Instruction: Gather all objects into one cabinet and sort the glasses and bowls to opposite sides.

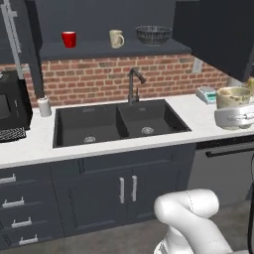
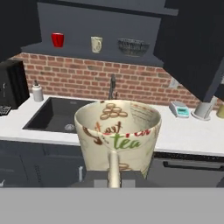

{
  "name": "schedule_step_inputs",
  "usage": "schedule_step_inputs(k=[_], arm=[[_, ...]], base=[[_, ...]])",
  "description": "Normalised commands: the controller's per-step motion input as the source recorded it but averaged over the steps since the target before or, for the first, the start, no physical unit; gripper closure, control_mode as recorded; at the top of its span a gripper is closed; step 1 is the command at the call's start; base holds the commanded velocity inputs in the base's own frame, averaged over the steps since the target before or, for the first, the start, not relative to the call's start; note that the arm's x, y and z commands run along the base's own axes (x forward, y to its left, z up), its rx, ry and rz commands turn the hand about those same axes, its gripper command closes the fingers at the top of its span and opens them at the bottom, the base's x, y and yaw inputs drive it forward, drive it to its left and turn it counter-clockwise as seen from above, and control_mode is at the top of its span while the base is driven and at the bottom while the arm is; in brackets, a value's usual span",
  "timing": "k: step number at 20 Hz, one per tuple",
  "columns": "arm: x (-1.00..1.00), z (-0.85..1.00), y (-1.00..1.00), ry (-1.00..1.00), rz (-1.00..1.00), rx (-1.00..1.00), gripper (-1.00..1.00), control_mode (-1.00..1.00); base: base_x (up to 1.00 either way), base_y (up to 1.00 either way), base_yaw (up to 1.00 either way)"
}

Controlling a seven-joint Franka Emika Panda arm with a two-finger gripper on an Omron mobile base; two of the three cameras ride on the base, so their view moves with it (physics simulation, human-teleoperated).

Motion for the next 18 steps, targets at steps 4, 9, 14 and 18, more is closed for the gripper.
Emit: schedule_step_inputs(k=[4,9,14,18], arm=[[0.00,0.00,0.00,0.00,0.00,0.00,1.00,1.00],[0.00,0.00,0.00,0.00,0.00,0.00,1.00,1.00],[0.00,0.00,0.00,0.00,0.00,0.00,1.00,1.00],[0.00,0.00,0.00,0.00,0.00,0.00,1.00,1.00]], base=[[0.06,0.73,0.00],[0.25,0.49,0.00],[0.46,0.03,0.00],[0.57,0.04,0.00]])
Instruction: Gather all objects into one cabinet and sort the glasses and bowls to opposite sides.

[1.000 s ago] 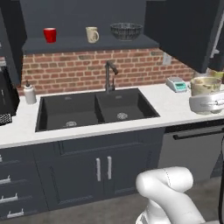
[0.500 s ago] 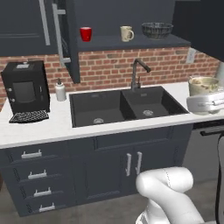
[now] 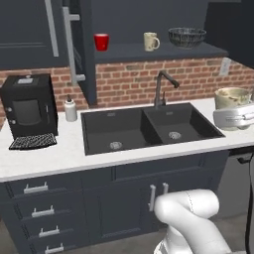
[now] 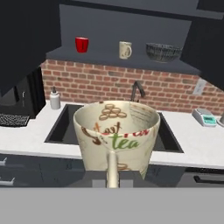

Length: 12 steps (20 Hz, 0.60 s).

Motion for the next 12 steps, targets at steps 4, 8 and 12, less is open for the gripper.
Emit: schedule_step_inputs(k=[4,8,12], arm=[[0.00,0.00,0.00,0.00,0.00,0.00,1.00,1.00],[0.00,0.00,0.00,0.00,0.00,0.00,1.00,1.00],[0.00,0.00,0.00,0.00,0.00,0.00,1.00,1.00]], base=[[0.57,0.16,0.00],[0.56,0.22,0.00],[0.53,0.39,0.00]])
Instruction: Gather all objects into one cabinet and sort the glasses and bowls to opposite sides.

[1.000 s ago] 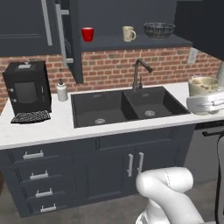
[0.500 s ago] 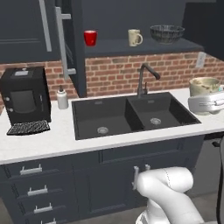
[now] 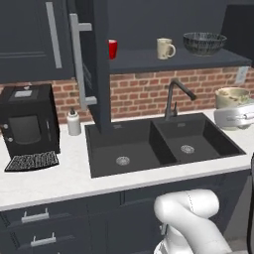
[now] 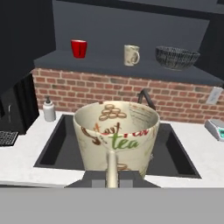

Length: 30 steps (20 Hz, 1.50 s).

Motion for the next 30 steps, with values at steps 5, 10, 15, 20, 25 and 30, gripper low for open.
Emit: schedule_step_inputs(k=[5,10,15,20,25,30], arm=[[0.00,0.00,0.00,0.00,0.00,0.00,1.00,1.00],[0.00,0.00,0.00,0.00,0.00,0.00,1.00,1.00],[0.00,0.00,0.00,0.00,0.00,0.00,1.00,1.00],[0.00,0.00,0.00,0.00,0.00,0.00,1.00,1.00],[0.05,0.00,-0.01,0.00,0.00,0.00,1.00,-1.00],[0.65,0.00,-0.25,0.00,0.08,0.05,1.00,-1.00]], base=[[0.54,0.42,0.00],[0.47,0.27,0.00],[0.46,0.01,0.00],[0.49,0.00,0.00],[0.26,0.00,0.00],[0.00,0.00,0.00]])
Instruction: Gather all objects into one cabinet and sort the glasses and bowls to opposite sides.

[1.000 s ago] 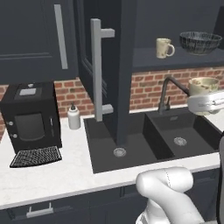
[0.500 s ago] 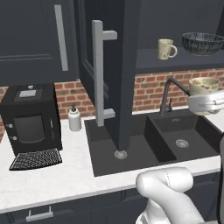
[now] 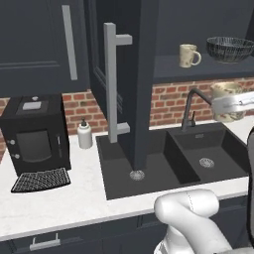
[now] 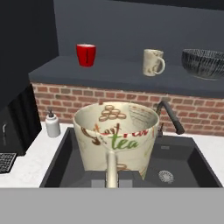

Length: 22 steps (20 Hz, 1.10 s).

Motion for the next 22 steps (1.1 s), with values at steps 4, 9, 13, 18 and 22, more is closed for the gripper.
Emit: schedule_step_inputs(k=[4,9,13,18,22], arm=[[1.00,0.00,-0.25,0.00,0.35,0.17,1.00,-1.00],[0.87,0.00,0.02,0.00,0.34,0.05,1.00,-1.00],[0.67,0.00,0.45,0.00,0.09,0.00,1.00,-1.00],[0.50,0.03,0.45,0.00,0.00,0.00,1.00,-1.00],[0.52,0.09,0.25,0.00,-0.01,0.00,1.00,-1.00]], base=[[0.00,0.00,0.00],[0.00,0.00,0.00],[0.00,0.00,0.00],[0.00,0.00,0.00],[0.00,0.00,0.00]])
